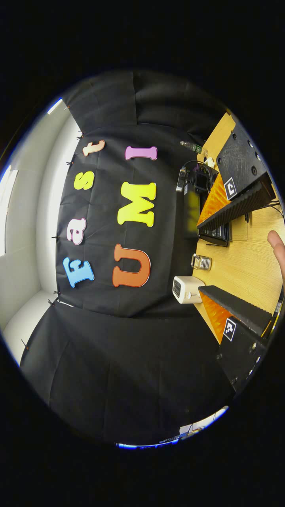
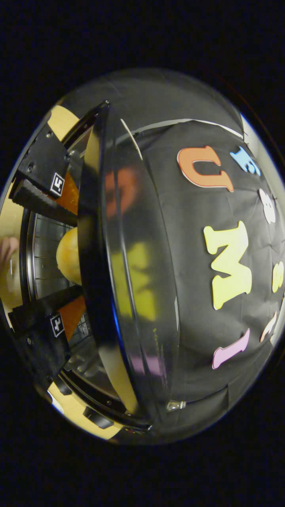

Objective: Open the electric oven with the left hand, put the food in, and close the electric oven.

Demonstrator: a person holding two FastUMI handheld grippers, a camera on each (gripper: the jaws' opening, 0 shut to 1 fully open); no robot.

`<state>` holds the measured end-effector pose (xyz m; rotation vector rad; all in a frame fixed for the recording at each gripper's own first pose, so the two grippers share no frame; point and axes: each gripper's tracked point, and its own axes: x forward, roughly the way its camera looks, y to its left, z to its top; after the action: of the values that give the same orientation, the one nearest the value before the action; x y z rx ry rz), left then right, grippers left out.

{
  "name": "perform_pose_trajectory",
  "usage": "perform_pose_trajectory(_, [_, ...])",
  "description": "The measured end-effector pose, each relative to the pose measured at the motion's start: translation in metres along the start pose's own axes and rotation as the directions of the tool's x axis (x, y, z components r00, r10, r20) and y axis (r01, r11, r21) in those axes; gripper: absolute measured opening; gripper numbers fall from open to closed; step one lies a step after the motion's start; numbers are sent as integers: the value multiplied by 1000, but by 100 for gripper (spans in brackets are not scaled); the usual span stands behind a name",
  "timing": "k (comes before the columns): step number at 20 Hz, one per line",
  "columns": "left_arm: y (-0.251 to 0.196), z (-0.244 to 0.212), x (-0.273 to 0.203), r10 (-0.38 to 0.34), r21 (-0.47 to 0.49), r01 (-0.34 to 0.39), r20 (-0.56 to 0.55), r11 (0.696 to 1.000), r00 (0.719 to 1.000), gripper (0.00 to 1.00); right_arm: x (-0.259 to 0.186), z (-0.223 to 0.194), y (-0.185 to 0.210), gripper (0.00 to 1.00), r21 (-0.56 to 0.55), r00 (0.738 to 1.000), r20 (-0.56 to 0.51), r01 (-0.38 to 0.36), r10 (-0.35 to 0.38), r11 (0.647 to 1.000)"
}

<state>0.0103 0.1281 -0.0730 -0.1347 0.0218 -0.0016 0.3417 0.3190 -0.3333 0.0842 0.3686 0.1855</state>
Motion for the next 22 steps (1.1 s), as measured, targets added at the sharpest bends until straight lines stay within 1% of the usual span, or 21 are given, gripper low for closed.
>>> perform_pose_trajectory(2, [-2,-1,-3,-4,-1,4,-3,1000,1000,93,-2,-6,-5,94,-5,1000,-26,15,-16,1000])
perform_pose_trajectory(3, [-4,-1,-6,-3,1,3,-2,1000,1000,93,-2,-6,-7,92,0,1000,-26,9,-9,1000])
perform_pose_trajectory(4, [-3,0,-7,-1,5,1,-1,1000,1000,92,-2,-7,-8,94,2,999,-35,11,-11,1000])
perform_pose_trajectory(5, [-5,1,-8,-1,7,1,1,1000,1000,93,-4,-7,-11,92,0,999,-36,14,-14,1000])
perform_pose_trajectory(6, [-5,1,-10,0,7,0,3,1000,1000,93,-5,-8,-13,94,2,999,-42,10,-10,1000])
perform_pose_trajectory(8, [-8,2,-15,-3,7,3,4,1000,1000,92,-11,-10,-16,94,18,998,-60,2,-1,1000])
perform_pose_trajectory(10, [-10,0,-18,-5,7,5,1,1000,1000,92,-21,-7,-17,94,24,998,-54,-14,15,1000])
perform_pose_trajectory(13, [-16,-5,-23,-17,0,17,-16,1000,1000,92,-49,-1,-11,94,18,997,-25,-79,79,997])
perform_pose_trajectory(14, [-17,-7,-23,-17,-2,17,-23,1000,1000,92,-59,-1,-12,92,19,995,-19,-94,94,995])
perform_pose_trajectory(15, [-18,-8,-26,-19,-3,19,-26,1000,999,92,-69,0,-16,94,20,995,-14,-95,95,995])
perform_pose_trajectory(21, [-33,-23,-33,-39,11,40,-60,999,997,92,-145,16,-33,93,33,992,29,-127,126,991])
perform_pose_trajectory(22, [-37,-28,-32,-43,15,44,-72,999,996,92,-158,21,-39,93,27,992,41,-121,119,992])
